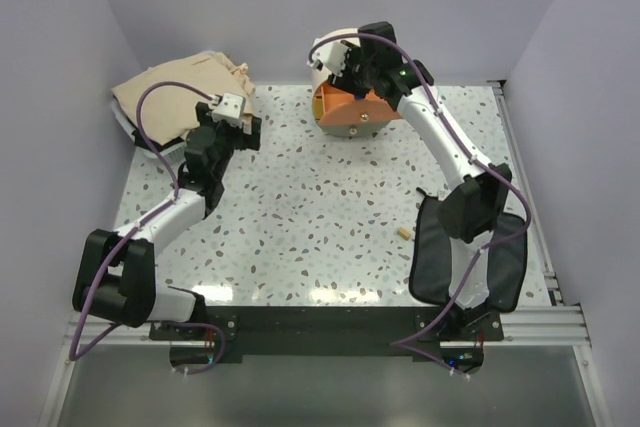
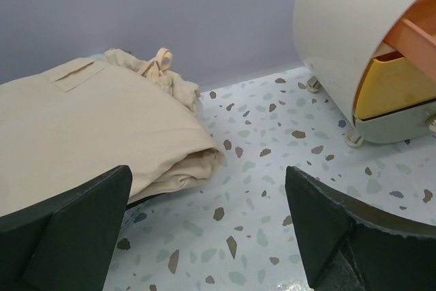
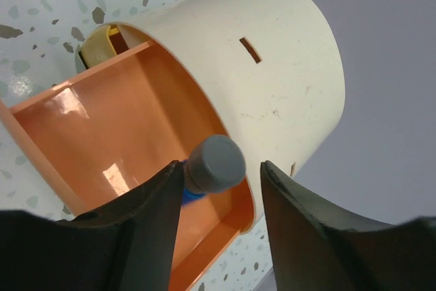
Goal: Sort the stationery into containers
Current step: Place the stationery in the drawer, then pick up the stationery from the center of the board.
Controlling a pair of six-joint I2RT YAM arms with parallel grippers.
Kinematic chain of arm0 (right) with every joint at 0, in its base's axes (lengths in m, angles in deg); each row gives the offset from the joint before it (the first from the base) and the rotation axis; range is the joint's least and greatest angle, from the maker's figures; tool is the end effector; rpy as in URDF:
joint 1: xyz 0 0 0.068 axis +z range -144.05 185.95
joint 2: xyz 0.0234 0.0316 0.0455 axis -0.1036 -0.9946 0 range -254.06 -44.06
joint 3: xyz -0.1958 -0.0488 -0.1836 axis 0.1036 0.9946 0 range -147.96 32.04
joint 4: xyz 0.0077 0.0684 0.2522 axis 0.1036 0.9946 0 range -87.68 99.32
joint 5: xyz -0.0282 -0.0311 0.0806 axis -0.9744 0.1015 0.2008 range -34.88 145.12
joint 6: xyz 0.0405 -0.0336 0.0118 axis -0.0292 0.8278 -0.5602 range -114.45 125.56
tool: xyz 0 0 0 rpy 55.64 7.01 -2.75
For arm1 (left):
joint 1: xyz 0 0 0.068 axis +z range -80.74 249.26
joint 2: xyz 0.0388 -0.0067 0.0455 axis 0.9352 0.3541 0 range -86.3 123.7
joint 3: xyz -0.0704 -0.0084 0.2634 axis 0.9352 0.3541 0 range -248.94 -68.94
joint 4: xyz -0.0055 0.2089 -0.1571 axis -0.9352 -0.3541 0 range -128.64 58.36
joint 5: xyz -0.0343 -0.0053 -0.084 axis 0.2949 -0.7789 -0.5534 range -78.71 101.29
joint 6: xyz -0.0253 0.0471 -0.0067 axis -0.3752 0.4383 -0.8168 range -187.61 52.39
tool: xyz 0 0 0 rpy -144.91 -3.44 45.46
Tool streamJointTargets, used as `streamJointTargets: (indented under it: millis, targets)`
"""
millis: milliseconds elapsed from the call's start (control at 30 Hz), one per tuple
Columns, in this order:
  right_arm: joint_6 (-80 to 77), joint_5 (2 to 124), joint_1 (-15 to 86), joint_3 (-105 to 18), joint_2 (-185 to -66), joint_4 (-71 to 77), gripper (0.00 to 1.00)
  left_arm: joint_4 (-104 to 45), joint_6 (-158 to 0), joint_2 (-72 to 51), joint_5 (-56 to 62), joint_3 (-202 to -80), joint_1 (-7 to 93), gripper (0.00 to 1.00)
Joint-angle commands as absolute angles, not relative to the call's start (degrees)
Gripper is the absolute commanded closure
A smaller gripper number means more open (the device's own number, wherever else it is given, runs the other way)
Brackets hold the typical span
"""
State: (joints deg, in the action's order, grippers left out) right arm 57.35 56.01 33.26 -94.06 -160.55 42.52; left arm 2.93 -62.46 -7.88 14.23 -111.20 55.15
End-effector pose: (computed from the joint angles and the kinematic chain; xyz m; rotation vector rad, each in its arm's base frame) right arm 0.4116 0.2132 0.3941 -1.3533 1.6238 -0.2397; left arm 0.3007 -0.0738 0.2730 0.2281 1.5827 -0.0805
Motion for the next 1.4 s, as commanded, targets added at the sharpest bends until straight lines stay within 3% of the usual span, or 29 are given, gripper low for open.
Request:
streamJointTargets:
  millis: [0, 233, 300, 467, 500, 633, 733, 1200, 1367]
  targets:
    - [54.7, 52.7, 33.1, -92.5, -155.1, 36.4, 0.43, 5.5, -62.8, -8.4, 14.0, -112.4, 55.8, 0.0]
    - [44.3, 55.0, 31.4, -91.1, -147.6, 44.2, 0.35, 5.5, -63.0, -8.6, 14.0, -112.5, 55.8, 0.0]
    - [44.9, 63.0, 30.1, -91.4, -145.9, 57.7, 0.29, 5.4, -62.3, -8.9, 14.3, -112.6, 55.8, 0.0]
    - [53.1, 72.3, 24.6, -90.9, -146.3, 92.0, 0.31, 5.3, -61.5, -8.7, 14.6, -112.6, 55.9, 0.0]
    - [54.0, 72.3, 23.7, -89.1, -145.9, 93.0, 0.33, 5.3, -61.4, -8.5, 14.6, -112.6, 55.9, 0.0]
    - [61.0, 71.9, 23.3, -65.9, -138.6, 89.4, 0.3, 5.6, -61.4, -7.8, 14.2, -112.5, 55.9, 0.0]
    - [60.0, 70.9, 23.5, -59.0, -138.5, 84.3, 0.3, 4.9, -61.6, -7.4, 13.9, -113.1, 55.9, 0.0]
    - [48.9, 64.3, 29.4, -42.1, -144.4, 70.8, 0.3, 2.3, -61.4, -6.1, 13.9, -115.3, 55.9, 0.0]
    - [41.8, 61.4, 30.6, -41.1, -147.3, 66.6, 0.28, 2.2, -61.5, -5.4, 13.8, -116.1, 55.9, 0.0]
